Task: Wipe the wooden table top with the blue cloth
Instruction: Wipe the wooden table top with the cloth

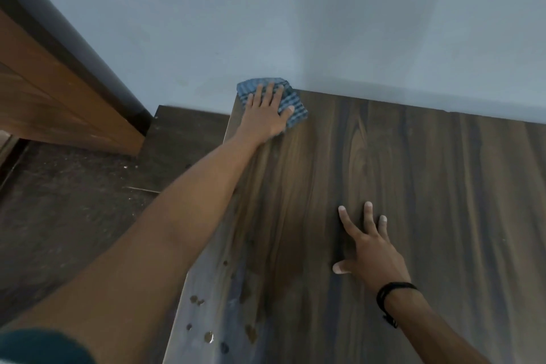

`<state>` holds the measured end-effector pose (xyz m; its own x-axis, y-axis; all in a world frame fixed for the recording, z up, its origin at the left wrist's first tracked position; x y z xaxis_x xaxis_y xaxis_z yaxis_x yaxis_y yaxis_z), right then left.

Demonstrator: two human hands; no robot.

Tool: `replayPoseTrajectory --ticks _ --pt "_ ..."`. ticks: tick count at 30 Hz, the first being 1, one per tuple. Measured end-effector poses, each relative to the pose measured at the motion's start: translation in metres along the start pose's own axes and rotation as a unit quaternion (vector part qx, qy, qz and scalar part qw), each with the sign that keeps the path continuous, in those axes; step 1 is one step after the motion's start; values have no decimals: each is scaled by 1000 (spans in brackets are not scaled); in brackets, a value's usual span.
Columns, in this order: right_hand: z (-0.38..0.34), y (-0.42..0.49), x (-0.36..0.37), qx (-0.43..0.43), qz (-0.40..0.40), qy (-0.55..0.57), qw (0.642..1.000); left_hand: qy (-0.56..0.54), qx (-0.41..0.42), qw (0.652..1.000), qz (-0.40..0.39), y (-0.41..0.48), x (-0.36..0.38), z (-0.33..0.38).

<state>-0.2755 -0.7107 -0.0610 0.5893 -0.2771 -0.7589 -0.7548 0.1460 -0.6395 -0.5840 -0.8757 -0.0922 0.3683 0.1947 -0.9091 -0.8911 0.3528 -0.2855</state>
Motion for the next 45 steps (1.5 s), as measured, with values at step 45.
replayPoseTrajectory --ticks 45 --pt "-3 2 1 13 5 -9 1000 2 52 999 2 -146 60 -2"
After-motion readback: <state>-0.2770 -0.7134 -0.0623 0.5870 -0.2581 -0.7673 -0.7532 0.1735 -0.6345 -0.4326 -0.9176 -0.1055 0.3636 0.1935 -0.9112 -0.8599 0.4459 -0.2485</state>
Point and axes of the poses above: each hand's wrist, its own y-axis towards the middle knuckle, its own x-axis out of the palm, z = x × y, the point moved 4 cm from there along y, towards the middle knuckle, and after that the axes turned 3 degrees about -y, right-handed, at the moved point
